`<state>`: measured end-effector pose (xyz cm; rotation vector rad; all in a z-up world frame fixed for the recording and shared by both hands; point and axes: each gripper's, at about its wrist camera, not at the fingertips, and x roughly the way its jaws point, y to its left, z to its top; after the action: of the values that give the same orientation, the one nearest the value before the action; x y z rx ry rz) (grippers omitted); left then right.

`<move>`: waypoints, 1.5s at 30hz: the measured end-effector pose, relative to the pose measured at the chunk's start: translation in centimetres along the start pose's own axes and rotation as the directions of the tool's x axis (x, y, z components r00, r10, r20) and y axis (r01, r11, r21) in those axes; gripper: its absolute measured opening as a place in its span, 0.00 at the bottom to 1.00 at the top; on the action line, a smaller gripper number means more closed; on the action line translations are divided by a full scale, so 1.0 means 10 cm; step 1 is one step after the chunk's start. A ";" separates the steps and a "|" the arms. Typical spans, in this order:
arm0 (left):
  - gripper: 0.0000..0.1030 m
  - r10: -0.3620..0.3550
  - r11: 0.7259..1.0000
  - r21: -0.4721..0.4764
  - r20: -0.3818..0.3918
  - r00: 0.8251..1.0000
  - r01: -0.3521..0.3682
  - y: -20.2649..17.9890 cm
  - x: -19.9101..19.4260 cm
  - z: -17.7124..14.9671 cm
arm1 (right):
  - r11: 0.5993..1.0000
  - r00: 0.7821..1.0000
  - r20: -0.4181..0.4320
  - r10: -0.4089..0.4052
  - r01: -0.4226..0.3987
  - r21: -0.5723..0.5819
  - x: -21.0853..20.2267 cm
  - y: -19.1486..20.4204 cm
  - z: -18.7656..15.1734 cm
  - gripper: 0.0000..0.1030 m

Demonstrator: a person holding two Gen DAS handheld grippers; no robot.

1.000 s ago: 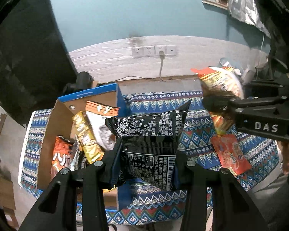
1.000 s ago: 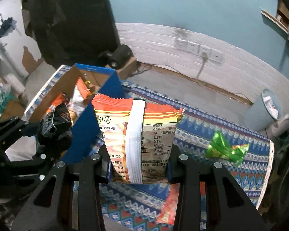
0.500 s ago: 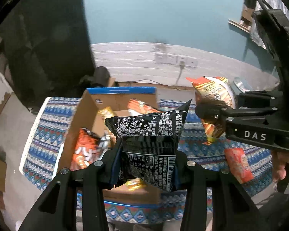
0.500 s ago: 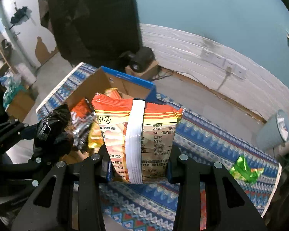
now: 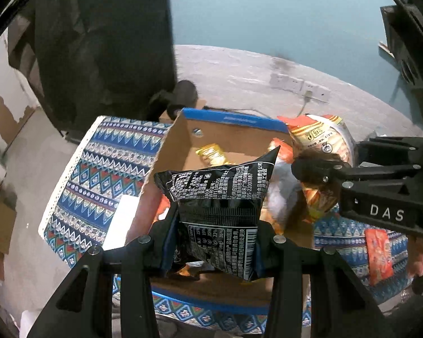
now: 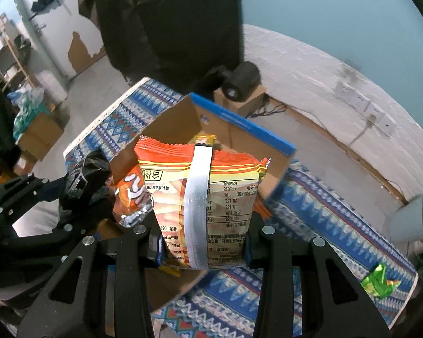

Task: Organize snacks
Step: 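Carry both bags over the cardboard box and open both tools inside, then withdraw both tools toward the green and red-orange bags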

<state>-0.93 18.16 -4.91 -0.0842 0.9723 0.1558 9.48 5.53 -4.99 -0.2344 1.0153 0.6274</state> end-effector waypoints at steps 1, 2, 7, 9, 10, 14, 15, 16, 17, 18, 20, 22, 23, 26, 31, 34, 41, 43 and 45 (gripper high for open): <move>0.43 0.000 1.000 -0.006 -0.007 1.000 0.000 0.03 0.03 0.00 | 1.000 1.000 -0.008 0.005 -0.005 -0.002 0.05 0.02 0.01 0.37; 0.43 0.000 1.000 -0.015 -0.016 1.000 0.000 0.06 0.07 -0.01 | 1.000 1.000 -0.015 0.010 -0.010 -0.002 0.10 0.05 0.03 0.37; 0.44 0.002 0.999 -0.047 -0.061 0.998 -0.005 0.17 0.23 -0.02 | 1.000 0.999 -0.043 0.009 -0.009 -0.005 0.27 0.13 0.09 0.39; 0.46 -0.004 0.997 -0.074 -0.083 0.997 -0.002 0.20 0.28 -0.01 | 1.000 0.999 -0.048 0.004 -0.004 0.001 0.30 0.13 0.11 0.43; 0.48 -0.010 0.997 -0.082 -0.088 0.996 0.002 0.21 0.29 -0.01 | 1.000 0.999 -0.046 -0.002 0.002 0.002 0.30 0.13 0.12 0.46; 0.62 -0.023 0.996 -0.086 -0.086 0.996 0.016 0.17 0.27 0.02 | 1.000 0.999 -0.031 -0.012 0.013 0.013 0.25 0.06 0.12 0.59; 0.63 -0.019 0.997 -0.082 -0.079 0.997 0.013 0.16 0.26 0.03 | 1.000 1.000 -0.028 -0.013 0.013 0.019 0.23 0.03 0.11 0.60; 0.66 -0.014 0.997 -0.076 -0.075 0.997 0.009 0.13 0.24 0.03 | 1.000 1.000 -0.023 -0.014 0.015 0.025 0.21 0.00 0.11 0.62; 0.68 -0.014 0.997 -0.071 -0.071 0.997 0.009 0.11 0.23 0.04 | 0.999 1.000 -0.018 -0.015 0.016 0.031 0.20 -0.03 0.10 0.63; 0.68 -0.017 0.998 -0.066 -0.068 0.998 0.013 0.09 0.22 0.05 | 0.999 1.000 -0.012 -0.017 0.017 0.038 0.17 -0.06 0.10 0.64; 0.71 -0.019 0.998 -0.057 -0.064 0.998 0.015 0.05 0.19 0.06 | 0.998 1.000 -0.006 -0.023 0.024 0.052 0.13 -0.12 0.08 0.65; 0.74 -0.024 0.999 -0.047 -0.058 0.998 0.022 0.00 0.16 0.07 | 0.997 0.999 0.002 -0.032 0.032 0.065 0.08 -0.20 0.06 0.68; 0.75 -0.028 0.999 -0.041 -0.056 0.998 0.025 -0.04 0.15 0.07 | 0.997 0.999 0.006 -0.036 0.035 0.071 0.06 -0.23 0.04 0.68; 0.75 -0.044 0.999 -0.018 -0.054 0.998 0.043 -0.17 0.11 0.08 | 0.995 0.999 0.013 -0.042 0.041 0.086 -0.02 -0.33 -0.02 0.70; 0.78 -0.073 0.997 0.032 -0.051 0.996 0.074 -0.45 0.06 0.08 | 0.992 0.998 0.017 -0.065 0.063 0.108 -0.14 -0.53 -0.16 0.71; 0.78 -0.085 0.994 0.063 -0.064 0.994 0.089 -0.63 0.08 0.09 | 0.989 0.997 0.014 -0.077 0.074 0.131 -0.21 -0.69 -0.28 0.71; 0.78 -0.131 0.981 0.132 -0.088 0.987 0.142 -1.11 0.07 0.10 | 0.974 0.995 0.007 -0.098 0.095 0.207 -0.42 -1.13 -0.59 0.71; 0.78 -0.139 0.975 0.160 -0.096 0.986 0.154 -1.27 0.07 0.09 | 0.968 0.994 -0.003 -0.109 0.107 0.226 -0.48 -1.29 -0.70 0.71; 0.78 -0.147 0.969 0.186 -0.105 0.983 0.165 -1.41 0.07 0.09 | 0.963 0.993 -0.018 -0.119 0.120 0.240 -0.52 -1.44 -0.81 0.71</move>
<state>2.54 4.43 -4.96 0.0116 1.0627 -0.0895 10.22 -11.69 -6.23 -0.0820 1.0615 0.3893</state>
